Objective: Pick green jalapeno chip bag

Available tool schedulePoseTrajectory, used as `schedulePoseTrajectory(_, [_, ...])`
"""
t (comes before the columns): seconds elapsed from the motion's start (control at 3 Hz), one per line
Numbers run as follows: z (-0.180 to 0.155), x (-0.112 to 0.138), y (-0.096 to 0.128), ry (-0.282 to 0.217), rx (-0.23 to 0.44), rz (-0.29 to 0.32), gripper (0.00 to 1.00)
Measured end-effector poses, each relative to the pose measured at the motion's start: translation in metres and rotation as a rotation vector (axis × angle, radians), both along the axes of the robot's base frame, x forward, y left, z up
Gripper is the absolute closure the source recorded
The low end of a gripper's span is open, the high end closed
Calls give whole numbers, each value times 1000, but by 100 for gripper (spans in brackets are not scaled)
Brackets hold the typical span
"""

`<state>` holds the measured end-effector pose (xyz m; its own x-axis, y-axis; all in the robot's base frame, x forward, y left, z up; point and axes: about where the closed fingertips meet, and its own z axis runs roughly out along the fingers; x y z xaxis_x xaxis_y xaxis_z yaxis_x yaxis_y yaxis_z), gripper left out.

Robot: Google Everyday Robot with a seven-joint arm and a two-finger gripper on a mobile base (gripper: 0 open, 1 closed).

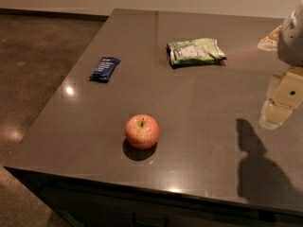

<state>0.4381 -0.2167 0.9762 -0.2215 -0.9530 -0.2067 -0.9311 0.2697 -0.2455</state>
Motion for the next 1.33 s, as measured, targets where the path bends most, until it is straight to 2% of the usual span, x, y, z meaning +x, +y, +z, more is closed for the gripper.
schedulePoseTrajectory(0.33, [0, 0, 0, 0, 0, 0, 0])
schedulePoseTrajectory(0.67, [0, 13, 7, -7, 7, 22, 0])
schedulePoseTrajectory(1.0, [-6, 44, 20, -16, 50, 34, 0])
schedulePoseTrajectory(1.33, [-22, 107, 37, -28, 120, 12, 0])
